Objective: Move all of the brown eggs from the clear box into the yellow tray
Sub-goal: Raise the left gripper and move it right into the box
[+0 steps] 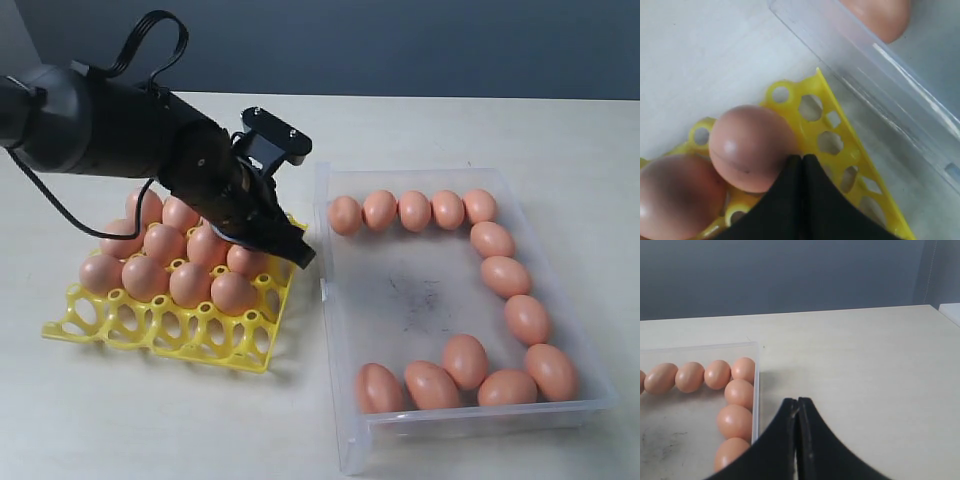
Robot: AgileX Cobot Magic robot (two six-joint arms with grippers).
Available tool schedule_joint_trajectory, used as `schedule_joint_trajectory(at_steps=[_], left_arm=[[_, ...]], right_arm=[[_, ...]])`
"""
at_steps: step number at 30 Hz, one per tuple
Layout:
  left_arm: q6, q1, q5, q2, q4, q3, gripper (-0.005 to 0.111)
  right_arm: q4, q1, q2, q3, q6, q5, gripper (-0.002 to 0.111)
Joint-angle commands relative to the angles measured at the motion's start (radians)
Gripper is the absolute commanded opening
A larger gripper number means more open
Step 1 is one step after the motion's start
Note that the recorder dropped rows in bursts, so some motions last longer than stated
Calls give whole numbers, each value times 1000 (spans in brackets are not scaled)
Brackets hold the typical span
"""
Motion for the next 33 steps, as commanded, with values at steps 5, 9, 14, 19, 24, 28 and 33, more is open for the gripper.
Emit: schedule_joint_trajectory(at_steps=[5,9,14,19,24,28,33], left_arm=[[-1,3,-16,-87,68,-18,0],[-5,3,-80,-177,104,-42,0],[-32,3,-90,-215,76,-42,0],[-32,-1,-84,-215,24,-42,0],[38,-64,-79,-215,-88,-20,0],[223,-154,-16,-202,-267,-8,0],[374,-231,6,-136,-421,-8,2]], right_arm=[[-1,0,-4,2,-5,-7,-1],[-1,0,-4,2,-5,-7,-1],[-1,0,-4,2,-5,-7,-1],[-1,0,-4,2,-5,-7,-1],[-1,0,-4,2,-5,-7,-1],[-1,0,-4,2,-5,-7,-1],[-1,0,-4,2,-5,-7,-1]])
